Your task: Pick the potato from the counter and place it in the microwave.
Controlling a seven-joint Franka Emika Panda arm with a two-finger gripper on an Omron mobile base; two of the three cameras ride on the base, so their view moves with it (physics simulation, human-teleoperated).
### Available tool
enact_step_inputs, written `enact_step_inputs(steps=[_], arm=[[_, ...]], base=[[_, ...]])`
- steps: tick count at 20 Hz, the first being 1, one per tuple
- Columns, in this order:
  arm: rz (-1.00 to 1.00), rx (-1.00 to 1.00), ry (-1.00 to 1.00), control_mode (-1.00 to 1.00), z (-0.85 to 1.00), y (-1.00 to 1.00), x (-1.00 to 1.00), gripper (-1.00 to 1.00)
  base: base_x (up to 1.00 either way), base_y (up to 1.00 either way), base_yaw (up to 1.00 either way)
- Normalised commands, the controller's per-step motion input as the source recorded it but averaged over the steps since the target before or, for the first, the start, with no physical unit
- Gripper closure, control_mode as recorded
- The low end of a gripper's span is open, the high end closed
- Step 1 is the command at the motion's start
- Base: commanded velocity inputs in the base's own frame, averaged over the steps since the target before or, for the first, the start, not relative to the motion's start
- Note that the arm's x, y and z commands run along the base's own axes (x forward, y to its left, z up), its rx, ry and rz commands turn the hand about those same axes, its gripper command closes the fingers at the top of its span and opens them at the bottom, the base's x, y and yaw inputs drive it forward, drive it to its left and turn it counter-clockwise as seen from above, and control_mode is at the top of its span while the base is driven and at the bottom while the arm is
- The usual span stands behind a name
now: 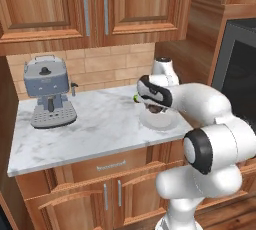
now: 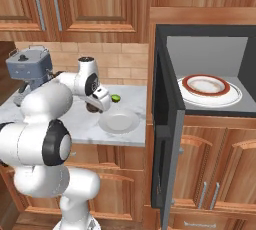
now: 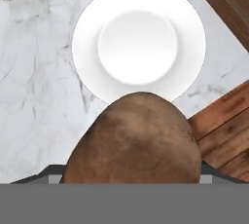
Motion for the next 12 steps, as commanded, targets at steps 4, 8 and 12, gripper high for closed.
enact_step_inputs(steps=[4,8,12], arm=[[0.36,-0.01,0.0,-1.0,0.83,0.1,-1.0,1.0],[0.44,-0.05,0.0,-1.0,0.71,0.08,-1.0,1.0],[0.37,-0.04,0.0,-1.0,0.41,0.0,-1.0,1.0]], base=[[0.0,0.0,0.0],[0.0,0.0,0.0],[0.0,0.0,0.0]])
